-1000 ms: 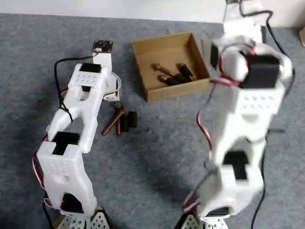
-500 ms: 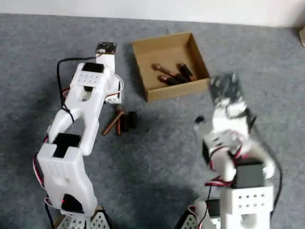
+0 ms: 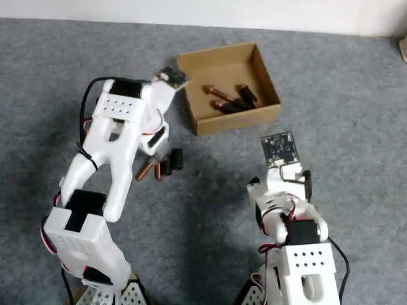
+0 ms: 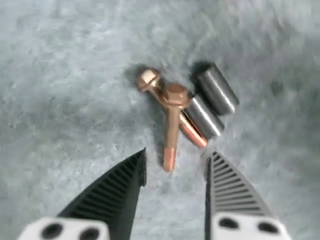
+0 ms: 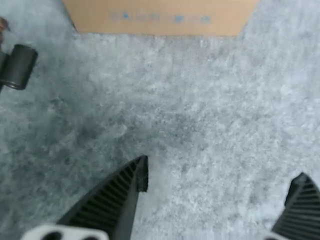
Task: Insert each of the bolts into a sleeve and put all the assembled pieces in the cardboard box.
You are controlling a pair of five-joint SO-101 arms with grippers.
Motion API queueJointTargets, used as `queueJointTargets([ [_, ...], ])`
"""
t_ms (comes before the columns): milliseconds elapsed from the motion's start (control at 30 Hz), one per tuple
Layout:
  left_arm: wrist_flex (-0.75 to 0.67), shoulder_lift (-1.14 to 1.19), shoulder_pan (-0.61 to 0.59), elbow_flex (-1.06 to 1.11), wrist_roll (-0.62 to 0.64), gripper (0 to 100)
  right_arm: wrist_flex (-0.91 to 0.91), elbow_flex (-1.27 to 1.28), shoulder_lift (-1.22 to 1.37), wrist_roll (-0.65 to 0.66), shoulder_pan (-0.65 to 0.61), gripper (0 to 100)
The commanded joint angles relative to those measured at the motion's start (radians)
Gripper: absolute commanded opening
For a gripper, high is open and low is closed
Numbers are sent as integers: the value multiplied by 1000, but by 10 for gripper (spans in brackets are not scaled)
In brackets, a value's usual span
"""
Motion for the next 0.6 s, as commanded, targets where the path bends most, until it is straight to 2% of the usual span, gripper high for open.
queueJointTargets([
  [0, 8, 30, 2, 13, -97, 189, -62, 1, -10, -14, -10, 386],
  [133, -9, 105, -1, 7, -118, 189, -71, 30, -10, -14, -10, 386],
  [333, -147, 205, -2, 8, -115, 189, -71, 38, -10, -14, -12, 386],
  [567, -195, 229, -1, 7, -112, 189, -71, 38, -10, -14, -12, 386],
])
